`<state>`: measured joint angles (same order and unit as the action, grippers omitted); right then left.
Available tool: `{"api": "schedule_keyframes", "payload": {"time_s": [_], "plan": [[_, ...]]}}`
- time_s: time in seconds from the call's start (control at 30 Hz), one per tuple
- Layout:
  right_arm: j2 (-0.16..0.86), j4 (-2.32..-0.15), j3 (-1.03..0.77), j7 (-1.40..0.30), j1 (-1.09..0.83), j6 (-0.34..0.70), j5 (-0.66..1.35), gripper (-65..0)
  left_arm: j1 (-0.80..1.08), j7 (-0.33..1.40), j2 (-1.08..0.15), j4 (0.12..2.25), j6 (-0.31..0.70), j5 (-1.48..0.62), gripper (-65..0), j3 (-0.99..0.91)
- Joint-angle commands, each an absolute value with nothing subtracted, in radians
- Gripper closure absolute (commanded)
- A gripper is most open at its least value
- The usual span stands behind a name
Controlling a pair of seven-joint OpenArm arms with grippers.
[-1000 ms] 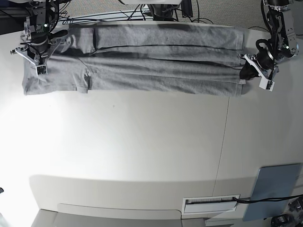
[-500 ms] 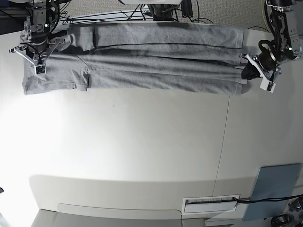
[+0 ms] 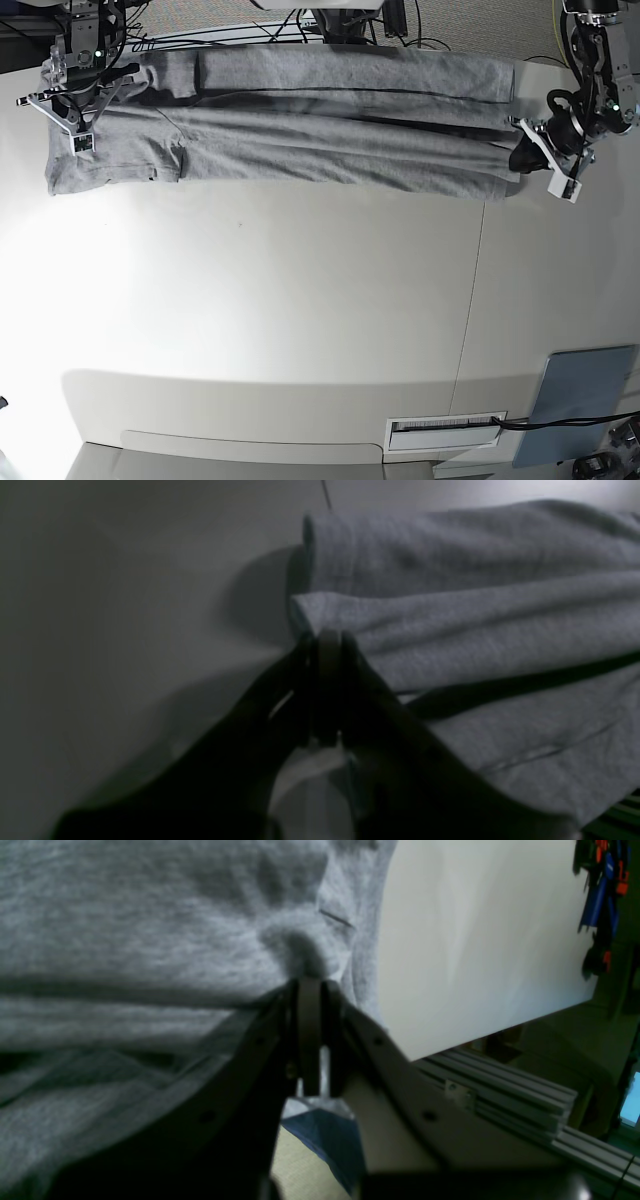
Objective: Fold the T-shirt properly
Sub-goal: 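Lower the second fold onto the shirt with both grippers, then open both grippers and lift them off the folded strip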
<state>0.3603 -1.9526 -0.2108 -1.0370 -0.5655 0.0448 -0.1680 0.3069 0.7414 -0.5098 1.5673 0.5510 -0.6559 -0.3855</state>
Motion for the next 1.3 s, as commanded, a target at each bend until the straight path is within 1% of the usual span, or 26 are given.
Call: {"api": "schedule_keyframes", "payload": {"time_s": [0.0,0.2,0.4,0.53,0.57,0.67,0.73,0.77,0.83,0.93,1.03,1.13,1.27], "plan": [[0.377,-1.972,-0.226,-1.045,-0.568,0.024,-0.21,0.0,0.302,0.728,-0.533,1.592,0.543,-0.659,0.0,-0.396],[0.377,-1.978,-0.226,-1.08,-0.569,0.023,-0.21,0.0,0.303,0.795,-0.532,1.617,0.543,-0.659,0.0,-0.398],[0.377,-1.977,-0.226,-1.092,-0.568,0.023,-0.206,0.0,0.339,0.793,-0.532,1.617,0.543,-0.647,0.0,-0.398],[0.377,-1.977,-0.226,-1.062,-0.568,0.032,-0.206,-0.5,0.358,0.786,-0.532,1.617,0.545,-0.644,0.0,-0.398],[0.377,-1.977,-0.226,-1.052,-0.567,0.044,-0.205,-3.3,0.358,0.786,-0.532,1.617,0.55,-0.644,-0.9,-0.398],[0.377,-1.977,-0.226,-1.042,-0.567,0.103,-0.18,-12.4,0.357,0.786,-0.533,1.617,0.551,-0.644,-11.6,-0.398],[0.377,-1.977,-0.226,-1.042,-0.567,0.131,-0.16,-17.3,0.357,0.786,-0.533,1.617,0.551,-0.644,-17.4,-0.398],[0.378,-1.977,-0.226,-1.042,-0.567,0.141,-0.148,-18.9,0.357,0.786,-0.533,1.617,0.551,-0.644,-19.4,-0.398],[0.382,-1.978,-0.226,-1.038,-0.563,0.15,-0.126,-19.0,0.357,0.786,-0.533,1.617,0.551,-0.645,-22.1,-0.398],[0.382,-1.978,-0.226,-1.018,-0.54,0.146,-0.079,-19.0,0.355,0.788,-0.538,1.617,0.551,-0.657,-23.2,-0.398],[0.382,-1.978,-0.226,-0.963,-0.514,0.147,-0.031,-19.0,0.355,0.828,-0.549,1.617,0.551,-0.737,-23.3,-0.412],[0.382,-1.978,-0.226,-0.957,-0.481,0.147,-0.007,-19.0,0.357,0.885,-0.549,1.617,0.588,-0.819,-23.3,-0.442],[0.382,-1.978,-0.226,-0.957,-0.458,0.147,-0.007,-19.0,0.373,0.909,-0.545,1.601,0.596,-0.875,-23.3,-0.445]]}}
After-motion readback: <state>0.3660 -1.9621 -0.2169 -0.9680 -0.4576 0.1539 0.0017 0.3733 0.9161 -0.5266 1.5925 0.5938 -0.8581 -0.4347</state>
